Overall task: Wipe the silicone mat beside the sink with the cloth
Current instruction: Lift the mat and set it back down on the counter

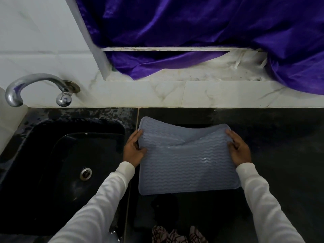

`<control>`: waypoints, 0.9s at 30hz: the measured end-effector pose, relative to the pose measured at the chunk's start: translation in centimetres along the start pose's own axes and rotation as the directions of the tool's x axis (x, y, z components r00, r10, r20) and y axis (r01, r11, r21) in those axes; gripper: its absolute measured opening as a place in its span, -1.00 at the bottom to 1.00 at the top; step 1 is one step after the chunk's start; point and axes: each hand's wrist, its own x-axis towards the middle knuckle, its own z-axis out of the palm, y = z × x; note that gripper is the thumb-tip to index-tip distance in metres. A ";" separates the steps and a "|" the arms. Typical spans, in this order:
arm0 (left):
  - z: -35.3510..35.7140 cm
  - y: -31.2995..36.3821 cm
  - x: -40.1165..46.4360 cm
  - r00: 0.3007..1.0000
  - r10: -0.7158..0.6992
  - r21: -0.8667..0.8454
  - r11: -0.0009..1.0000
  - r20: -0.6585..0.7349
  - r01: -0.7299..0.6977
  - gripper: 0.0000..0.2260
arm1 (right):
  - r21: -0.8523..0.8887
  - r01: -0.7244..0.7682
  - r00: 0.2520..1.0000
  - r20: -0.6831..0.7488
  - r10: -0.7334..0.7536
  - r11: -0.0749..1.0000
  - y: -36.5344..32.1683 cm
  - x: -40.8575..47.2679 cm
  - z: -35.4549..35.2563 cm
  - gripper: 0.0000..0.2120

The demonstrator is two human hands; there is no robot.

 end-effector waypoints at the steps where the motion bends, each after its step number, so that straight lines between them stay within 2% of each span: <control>1: -0.1 0.2 0.8 1.000 0.000 -0.007 1.000 -0.003 0.000 -0.35 | -0.007 -0.001 1.000 -0.004 0.001 1.000 -0.2 0.6 0.1 -0.59; 7: -0.1 1.0 5.1 1.000 -0.010 -0.078 0.997 -0.019 0.008 -0.35 | -0.007 -0.024 1.000 -0.008 0.024 1.000 -1.8 4.6 0.9 -0.55; 12: 0.1 1.3 8.8 0.997 -0.076 -0.085 0.994 -0.006 0.075 -0.38 | 0.010 -0.082 0.996 0.019 0.082 0.997 -1.3 7.8 2.3 -0.53; 18: 0.0 -0.1 11.6 0.986 -0.142 0.075 0.988 0.083 0.136 -0.42 | 0.016 -0.247 0.969 0.009 0.247 0.969 0.3 9.3 3.6 -0.54; 22: -0.8 -1.8 11.3 0.982 -0.095 0.178 0.982 0.166 0.065 -0.41 | -0.082 -0.234 0.971 0.023 0.237 0.969 1.3 9.6 3.2 -0.57; 24: -0.9 -2.2 10.5 0.990 -0.018 0.234 0.972 0.137 -0.015 -0.45 | -0.129 -0.191 0.980 0.039 0.198 0.973 1.2 9.6 3.0 -0.53; 27: -1.0 -2.8 8.8 0.999 0.032 0.337 0.940 0.044 -0.045 -0.55 | -0.160 -0.152 0.987 0.028 0.159 0.975 1.8 9.1 2.8 -0.47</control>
